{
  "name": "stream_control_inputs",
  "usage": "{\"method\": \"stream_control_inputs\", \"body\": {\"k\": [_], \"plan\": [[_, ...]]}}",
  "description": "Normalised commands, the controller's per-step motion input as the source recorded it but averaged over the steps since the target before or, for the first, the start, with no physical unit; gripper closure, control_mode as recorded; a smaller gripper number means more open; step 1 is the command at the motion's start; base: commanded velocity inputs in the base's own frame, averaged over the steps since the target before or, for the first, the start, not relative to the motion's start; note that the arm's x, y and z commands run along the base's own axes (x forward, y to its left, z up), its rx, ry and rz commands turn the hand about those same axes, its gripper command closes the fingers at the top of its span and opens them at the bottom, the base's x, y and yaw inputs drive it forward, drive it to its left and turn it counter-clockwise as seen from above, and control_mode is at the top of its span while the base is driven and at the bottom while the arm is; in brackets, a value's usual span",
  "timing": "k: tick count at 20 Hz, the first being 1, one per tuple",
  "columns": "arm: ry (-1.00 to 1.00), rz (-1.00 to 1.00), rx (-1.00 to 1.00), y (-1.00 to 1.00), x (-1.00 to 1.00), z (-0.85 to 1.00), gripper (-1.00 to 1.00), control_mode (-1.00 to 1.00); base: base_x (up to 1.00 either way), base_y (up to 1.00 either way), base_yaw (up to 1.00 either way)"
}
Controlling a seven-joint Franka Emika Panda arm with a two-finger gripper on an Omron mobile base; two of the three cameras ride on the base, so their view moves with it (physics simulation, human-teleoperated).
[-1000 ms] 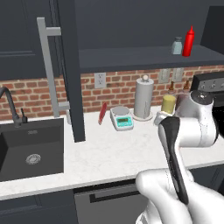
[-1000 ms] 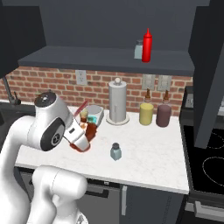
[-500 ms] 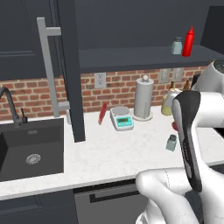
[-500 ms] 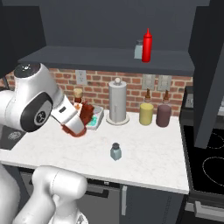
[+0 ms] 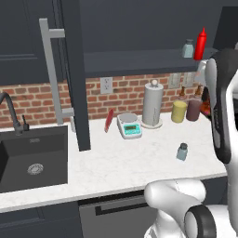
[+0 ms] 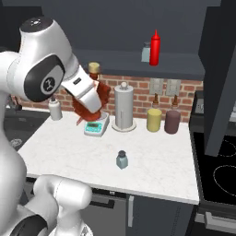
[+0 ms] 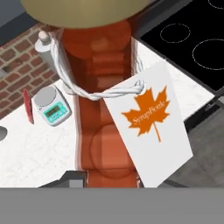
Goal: Put the shaker and condiment bottle from the counter next to their counterparts in the cabinet.
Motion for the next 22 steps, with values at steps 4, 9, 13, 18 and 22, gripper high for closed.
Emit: {"method": "stream_control_inputs", "body": {"k": [4,9,13,18,22], "plan": [[0.0,0.0,0.0,-0.27,0.23,0.44,1.0,-1.0,0.0,0.0,0.0],[0.0,0.0,0.0,-0.21,0.45,0.21,1.0,-1.0,0.0,0.0,0.0],[0.0,0.0,0.0,-0.36,0.55,0.31,1.0,-1.0,0.0,0.0,0.0],[0.0,0.0,0.0,-0.38,0.25,0.43,1.0,-1.0,0.0,0.0,0.0],[-0.07,0.03,-0.11,-0.15,0.0,0.16,1.0,-1.0,0.0,0.0,0.0]]}}
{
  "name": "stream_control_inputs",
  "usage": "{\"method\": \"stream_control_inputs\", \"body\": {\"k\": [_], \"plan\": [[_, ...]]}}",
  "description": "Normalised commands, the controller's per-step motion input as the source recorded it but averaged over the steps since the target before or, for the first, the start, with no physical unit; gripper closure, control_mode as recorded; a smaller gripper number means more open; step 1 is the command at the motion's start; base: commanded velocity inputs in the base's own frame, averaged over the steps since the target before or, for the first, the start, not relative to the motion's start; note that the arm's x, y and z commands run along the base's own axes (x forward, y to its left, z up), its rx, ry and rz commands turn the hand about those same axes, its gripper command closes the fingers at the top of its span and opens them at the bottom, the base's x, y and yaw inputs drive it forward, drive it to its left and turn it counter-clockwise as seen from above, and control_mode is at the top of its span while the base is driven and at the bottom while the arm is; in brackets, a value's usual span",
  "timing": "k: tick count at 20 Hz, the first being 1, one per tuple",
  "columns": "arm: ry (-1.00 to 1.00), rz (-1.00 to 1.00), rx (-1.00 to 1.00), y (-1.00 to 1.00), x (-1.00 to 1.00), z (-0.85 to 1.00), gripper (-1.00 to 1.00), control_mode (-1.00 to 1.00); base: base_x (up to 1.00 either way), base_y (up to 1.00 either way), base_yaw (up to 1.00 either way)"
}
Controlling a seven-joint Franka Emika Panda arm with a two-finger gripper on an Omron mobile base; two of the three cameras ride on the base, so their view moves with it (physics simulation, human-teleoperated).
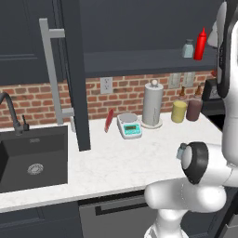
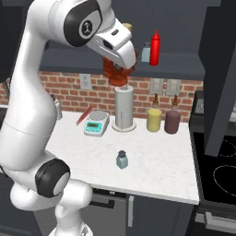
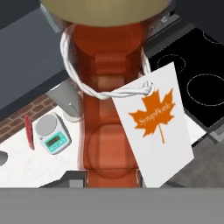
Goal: Put the shaker and condiment bottle from the counter next to their counterparts in the cabinet.
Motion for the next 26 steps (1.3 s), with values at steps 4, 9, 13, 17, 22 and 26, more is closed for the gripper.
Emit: {"method": "stream_control_inputs", "body": {"k": [4,9,13,17,22,26], "plan": [[-0.14,0.06,-0.19,0.0,0.07,0.0,1.0,-1.0,0.0,0.0,0.0],[-0.12,0.09,-0.1,-0.19,0.29,0.0,1.0,-1.0,0.0,0.0,0.0],[-0.05,0.09,-0.06,-0.18,0.18,-0.03,1.0,-1.0,0.0,0.0,0.0],[-0.01,0.08,-0.1,-0.1,0.19,-0.06,1.0,-1.0,0.0,0.0,0.0],[0.0,0.07,-0.11,-0.07,0.2,-0.09,1.0,-1.0,0.0,0.0,0.0],[0.0,0.03,-0.08,-0.1,0.14,0.0,1.0,-1.0,0.0,0.0,0.0]]}}
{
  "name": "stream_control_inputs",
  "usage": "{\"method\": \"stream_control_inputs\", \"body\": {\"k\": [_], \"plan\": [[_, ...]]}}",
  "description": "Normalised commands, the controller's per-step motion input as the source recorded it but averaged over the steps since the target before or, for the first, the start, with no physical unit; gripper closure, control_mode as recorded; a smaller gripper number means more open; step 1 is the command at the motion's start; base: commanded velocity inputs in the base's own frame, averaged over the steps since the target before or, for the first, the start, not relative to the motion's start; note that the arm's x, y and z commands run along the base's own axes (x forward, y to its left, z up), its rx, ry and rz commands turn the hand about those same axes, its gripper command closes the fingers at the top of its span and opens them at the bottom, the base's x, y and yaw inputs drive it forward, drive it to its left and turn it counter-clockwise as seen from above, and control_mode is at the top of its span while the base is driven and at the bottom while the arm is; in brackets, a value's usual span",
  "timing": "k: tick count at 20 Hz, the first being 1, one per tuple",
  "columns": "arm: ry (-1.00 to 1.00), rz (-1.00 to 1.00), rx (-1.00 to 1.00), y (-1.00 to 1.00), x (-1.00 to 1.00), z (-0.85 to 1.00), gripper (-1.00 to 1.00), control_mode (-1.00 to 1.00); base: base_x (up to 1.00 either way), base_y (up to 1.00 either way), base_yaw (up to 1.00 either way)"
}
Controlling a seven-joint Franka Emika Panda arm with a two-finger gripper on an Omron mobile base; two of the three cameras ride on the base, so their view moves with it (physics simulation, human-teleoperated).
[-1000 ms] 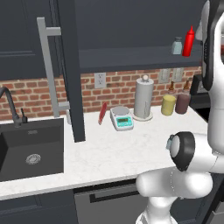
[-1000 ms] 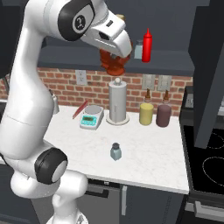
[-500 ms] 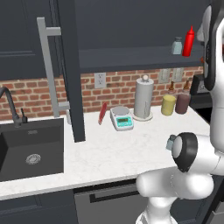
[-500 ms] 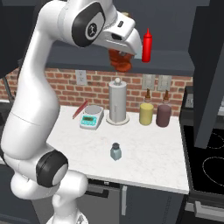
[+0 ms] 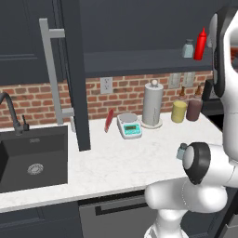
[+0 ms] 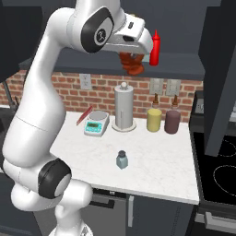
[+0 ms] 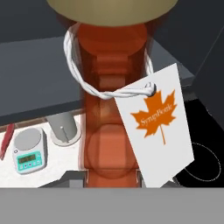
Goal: Put the shaker and condiment bottle from the counter next to their counterparts in the cabinet.
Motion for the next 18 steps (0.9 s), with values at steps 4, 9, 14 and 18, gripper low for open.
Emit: {"method": "stream_control_inputs", "body": {"k": [4,9,14,18], "plan": [[0.0,0.01,-0.03,-0.14,0.09,0.0,1.0,-1.0,0.0,0.0,0.0],[0.04,0.0,0.0,-0.19,0.12,0.0,1.0,-1.0,0.0,0.0,0.0],[0.06,0.0,0.0,-0.13,0.2,0.0,1.0,-1.0,0.0,0.0,0.0],[0.07,0.0,0.0,-0.11,0.36,0.0,1.0,-1.0,0.0,0.0,0.0]]}}
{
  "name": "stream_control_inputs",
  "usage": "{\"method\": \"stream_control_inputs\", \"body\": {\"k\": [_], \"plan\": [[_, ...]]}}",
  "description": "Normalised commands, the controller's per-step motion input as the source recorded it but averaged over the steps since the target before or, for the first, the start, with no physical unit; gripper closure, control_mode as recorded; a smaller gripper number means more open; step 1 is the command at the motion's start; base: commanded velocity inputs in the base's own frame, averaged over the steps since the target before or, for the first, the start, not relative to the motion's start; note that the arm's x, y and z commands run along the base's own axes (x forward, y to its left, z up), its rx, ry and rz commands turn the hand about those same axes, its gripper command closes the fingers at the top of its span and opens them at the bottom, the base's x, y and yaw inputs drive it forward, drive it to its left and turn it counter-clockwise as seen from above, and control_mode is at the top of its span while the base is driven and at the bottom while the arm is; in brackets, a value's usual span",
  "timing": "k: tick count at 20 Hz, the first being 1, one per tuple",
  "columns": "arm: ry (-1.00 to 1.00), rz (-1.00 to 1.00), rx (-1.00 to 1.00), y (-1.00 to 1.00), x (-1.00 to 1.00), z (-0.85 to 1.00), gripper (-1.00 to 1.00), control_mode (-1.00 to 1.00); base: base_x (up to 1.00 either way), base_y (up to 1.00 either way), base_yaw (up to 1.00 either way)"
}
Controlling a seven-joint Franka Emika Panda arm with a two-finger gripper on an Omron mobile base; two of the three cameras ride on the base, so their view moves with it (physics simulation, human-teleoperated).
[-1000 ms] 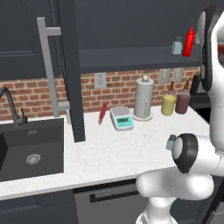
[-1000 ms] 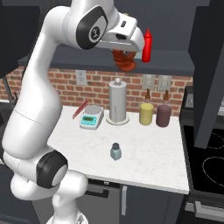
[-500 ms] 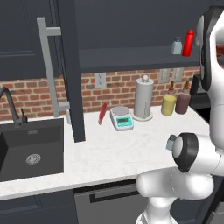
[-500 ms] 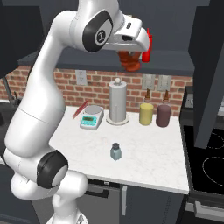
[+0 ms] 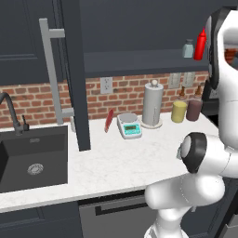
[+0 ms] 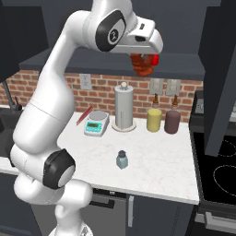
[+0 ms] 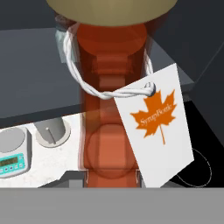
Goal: Put the shaker and condiment bottle from the counter next to their counterparts in the cabinet.
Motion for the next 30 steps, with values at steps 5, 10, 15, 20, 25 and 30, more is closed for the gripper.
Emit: {"method": "stream_control_inputs", "body": {"k": [5,10,15,20,25,30], "plan": [[0.07,0.0,0.0,-0.15,0.47,0.0,1.0,-1.0,0.0,0.0,0.0],[0.07,0.0,0.0,-0.2,0.36,0.0,1.0,-1.0,0.0,0.0,0.0],[0.05,0.0,0.01,-0.25,0.3,0.0,1.0,-1.0,0.0,0.0,0.0],[0.01,0.0,0.03,-0.15,0.19,0.0,1.0,-1.0,0.0,0.0,0.0],[0.0,0.0,0.01,-0.01,0.06,0.0,1.0,-1.0,0.0,0.0,0.0],[0.0,0.0,0.01,0.0,0.23,0.0,1.0,-1.0,0.0,0.0,0.0]]}}
